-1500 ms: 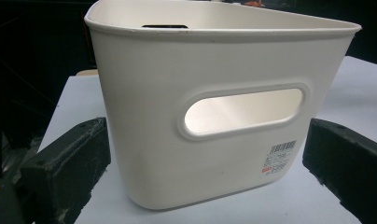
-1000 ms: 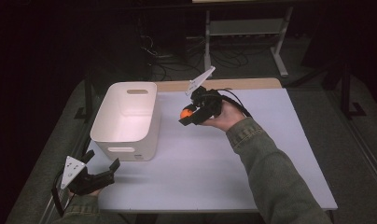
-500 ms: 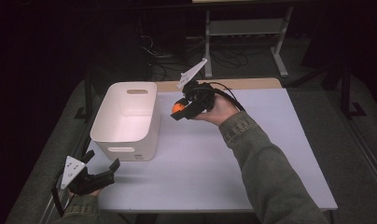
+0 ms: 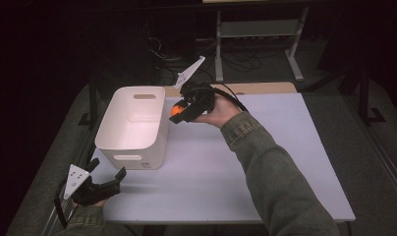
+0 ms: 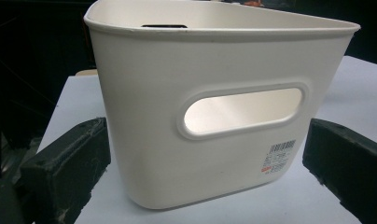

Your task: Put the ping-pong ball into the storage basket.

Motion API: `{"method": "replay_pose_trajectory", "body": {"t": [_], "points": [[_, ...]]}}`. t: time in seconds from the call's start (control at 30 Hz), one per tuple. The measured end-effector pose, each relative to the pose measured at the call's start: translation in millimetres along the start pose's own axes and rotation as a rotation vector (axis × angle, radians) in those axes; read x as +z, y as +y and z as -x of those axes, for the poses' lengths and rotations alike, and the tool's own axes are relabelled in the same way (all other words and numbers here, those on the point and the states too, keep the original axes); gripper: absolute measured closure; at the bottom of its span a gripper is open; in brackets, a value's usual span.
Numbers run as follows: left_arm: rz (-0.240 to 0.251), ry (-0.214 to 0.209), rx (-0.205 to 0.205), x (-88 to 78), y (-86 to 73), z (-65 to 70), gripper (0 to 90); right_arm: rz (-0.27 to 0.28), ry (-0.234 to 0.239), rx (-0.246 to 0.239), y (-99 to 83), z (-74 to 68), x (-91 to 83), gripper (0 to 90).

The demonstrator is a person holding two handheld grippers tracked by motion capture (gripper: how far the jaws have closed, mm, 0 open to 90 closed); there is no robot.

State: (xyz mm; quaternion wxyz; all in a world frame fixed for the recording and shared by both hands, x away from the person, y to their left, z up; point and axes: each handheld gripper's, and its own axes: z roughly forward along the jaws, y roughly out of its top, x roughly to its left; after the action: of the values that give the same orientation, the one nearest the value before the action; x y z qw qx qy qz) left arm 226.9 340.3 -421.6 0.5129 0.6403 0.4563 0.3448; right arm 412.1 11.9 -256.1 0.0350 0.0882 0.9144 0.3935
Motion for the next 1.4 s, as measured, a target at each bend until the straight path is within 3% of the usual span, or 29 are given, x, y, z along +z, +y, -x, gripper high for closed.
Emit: {"method": "replay_pose_trajectory", "body": {"t": [0.47, 0.93, 1.4], "points": [[0.001, -0.001, -0.004, -0.1, -0.1, 0.0, 0.2, 0.013, 0.025, -0.018, 16.7, -0.5, 14.3, 49.8], [0.000, -0.004, -0.006, 0.0, -0.2, -0.4, 0.2, 0.012, 0.067, -0.047, 34.4, -4.1, 40.0, 49.8], [0.003, -0.003, -0.008, -0.8, 0.0, -0.5, 0.2, -0.005, 0.066, -0.048, 41.6, 0.9, 61.8, 49.8]]}}
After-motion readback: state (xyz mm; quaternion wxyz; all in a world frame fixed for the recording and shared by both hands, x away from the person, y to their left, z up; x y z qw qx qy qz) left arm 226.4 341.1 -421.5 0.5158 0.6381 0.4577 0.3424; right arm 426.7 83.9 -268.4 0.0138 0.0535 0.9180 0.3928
